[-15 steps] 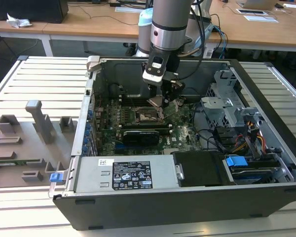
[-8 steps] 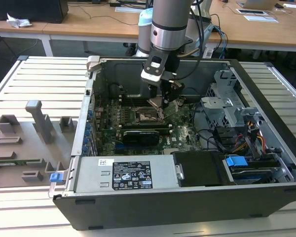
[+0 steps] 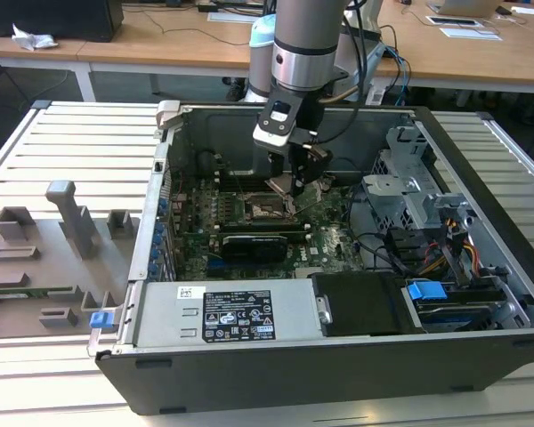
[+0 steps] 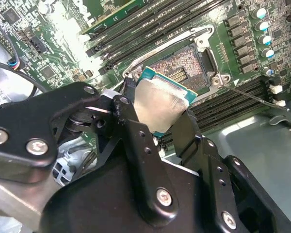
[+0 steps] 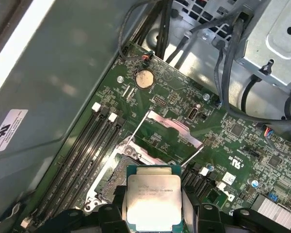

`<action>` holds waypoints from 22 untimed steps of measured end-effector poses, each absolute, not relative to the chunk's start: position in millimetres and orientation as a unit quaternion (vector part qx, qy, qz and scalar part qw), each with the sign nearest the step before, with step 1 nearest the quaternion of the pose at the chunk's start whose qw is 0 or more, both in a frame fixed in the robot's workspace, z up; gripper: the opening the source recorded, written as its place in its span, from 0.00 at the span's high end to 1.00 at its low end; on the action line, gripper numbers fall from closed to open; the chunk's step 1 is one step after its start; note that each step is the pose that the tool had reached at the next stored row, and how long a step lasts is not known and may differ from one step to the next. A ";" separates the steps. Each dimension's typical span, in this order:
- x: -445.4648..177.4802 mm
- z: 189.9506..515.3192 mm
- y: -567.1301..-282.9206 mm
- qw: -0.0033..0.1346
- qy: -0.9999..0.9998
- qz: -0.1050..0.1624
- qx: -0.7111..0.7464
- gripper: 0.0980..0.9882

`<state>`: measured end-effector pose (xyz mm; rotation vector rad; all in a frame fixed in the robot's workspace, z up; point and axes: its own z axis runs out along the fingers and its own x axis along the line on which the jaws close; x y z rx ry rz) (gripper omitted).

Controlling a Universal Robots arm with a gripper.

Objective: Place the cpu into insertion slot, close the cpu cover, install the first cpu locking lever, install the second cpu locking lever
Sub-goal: 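Place the cpu into insertion slot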

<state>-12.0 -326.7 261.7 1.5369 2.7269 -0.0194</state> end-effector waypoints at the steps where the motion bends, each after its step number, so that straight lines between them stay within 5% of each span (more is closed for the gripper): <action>1: -12.0 261.7 -326.7 0.006 0.867 -0.006 0.498 0.50; 22: -12.0 260.9 -326.7 0.005 0.813 -0.007 0.582 0.50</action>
